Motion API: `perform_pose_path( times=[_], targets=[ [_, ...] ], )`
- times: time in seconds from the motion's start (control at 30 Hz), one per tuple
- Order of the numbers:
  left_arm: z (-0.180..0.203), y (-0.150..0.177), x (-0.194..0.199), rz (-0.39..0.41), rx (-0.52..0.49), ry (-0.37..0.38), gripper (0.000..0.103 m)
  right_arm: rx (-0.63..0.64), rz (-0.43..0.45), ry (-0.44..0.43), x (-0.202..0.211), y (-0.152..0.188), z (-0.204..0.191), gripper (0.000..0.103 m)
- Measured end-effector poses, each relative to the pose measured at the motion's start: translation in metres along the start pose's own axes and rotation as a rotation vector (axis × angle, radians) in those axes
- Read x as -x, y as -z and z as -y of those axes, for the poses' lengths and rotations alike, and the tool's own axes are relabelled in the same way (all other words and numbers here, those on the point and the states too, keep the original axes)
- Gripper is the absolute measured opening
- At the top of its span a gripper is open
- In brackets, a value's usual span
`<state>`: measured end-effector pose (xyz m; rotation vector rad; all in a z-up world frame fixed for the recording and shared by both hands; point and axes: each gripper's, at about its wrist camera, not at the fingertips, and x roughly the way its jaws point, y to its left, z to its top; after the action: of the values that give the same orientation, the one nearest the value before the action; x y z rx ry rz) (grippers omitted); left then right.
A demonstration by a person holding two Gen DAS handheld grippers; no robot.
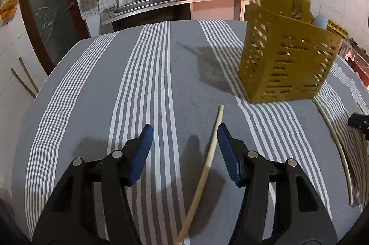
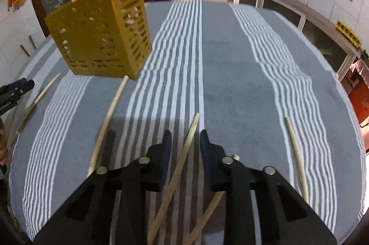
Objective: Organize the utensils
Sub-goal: 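Grasp a wooden chopstick with the left tool while the right tool grasps another chopstick, then lift both chopsticks and carry them toward the yellow caddy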
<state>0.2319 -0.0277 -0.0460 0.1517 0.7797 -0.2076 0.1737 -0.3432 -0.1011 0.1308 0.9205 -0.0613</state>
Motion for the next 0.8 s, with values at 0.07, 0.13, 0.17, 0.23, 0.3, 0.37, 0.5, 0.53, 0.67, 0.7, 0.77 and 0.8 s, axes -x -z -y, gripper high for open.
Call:
perform_pose_path(
  times=[0.07,0.13,0.17,0.23,0.3,0.37,0.5,0.53,0.67,0.7,0.77,0.8],
  targets=[
    [0.003,-0.005,-0.005,-0.001,-0.02,0.006,0.057,0.005,-0.016,0.008,-0.006,-0.001,0.0,0.019],
    [0.005,-0.009,-0.012,-0.018,-0.031,0.011,0.057,0.015,-0.015,0.015,-0.008,-0.004,0.0,0.011],
    [0.006,-0.01,-0.016,-0.03,-0.036,0.016,0.057,0.015,-0.014,0.011,-0.009,-0.007,0.0,0.01],
    [0.012,-0.012,-0.021,-0.045,-0.05,0.031,0.057,0.004,-0.008,0.0,-0.009,-0.012,0.001,0.007],
    [0.018,-0.013,-0.025,-0.057,-0.067,0.04,0.057,-0.004,0.002,0.001,-0.011,-0.018,0.003,0.007],
    [0.022,-0.013,-0.03,-0.07,-0.089,0.043,0.057,-0.005,0.012,-0.002,-0.014,-0.025,0.004,0.007],
    [0.031,-0.012,-0.049,-0.133,-0.115,0.055,0.056,-0.011,0.023,-0.009,-0.017,-0.035,0.007,0.006],
    [0.033,-0.012,-0.051,-0.136,-0.127,0.054,0.056,-0.011,0.024,-0.013,-0.018,-0.037,0.007,0.006],
    [0.039,-0.018,-0.059,-0.167,-0.153,0.083,0.027,-0.012,0.021,-0.029,-0.023,-0.043,0.008,0.006],
    [0.041,-0.018,-0.06,-0.17,-0.163,0.083,0.016,-0.013,0.021,-0.033,-0.023,-0.043,0.007,0.006],
    [0.044,-0.019,-0.061,-0.173,-0.183,0.074,0.006,-0.017,0.028,-0.042,-0.021,-0.043,0.007,0.006],
    [0.045,-0.02,-0.061,-0.176,-0.184,0.074,0.004,-0.017,0.036,-0.047,-0.018,-0.043,0.007,0.006]
  ],
)
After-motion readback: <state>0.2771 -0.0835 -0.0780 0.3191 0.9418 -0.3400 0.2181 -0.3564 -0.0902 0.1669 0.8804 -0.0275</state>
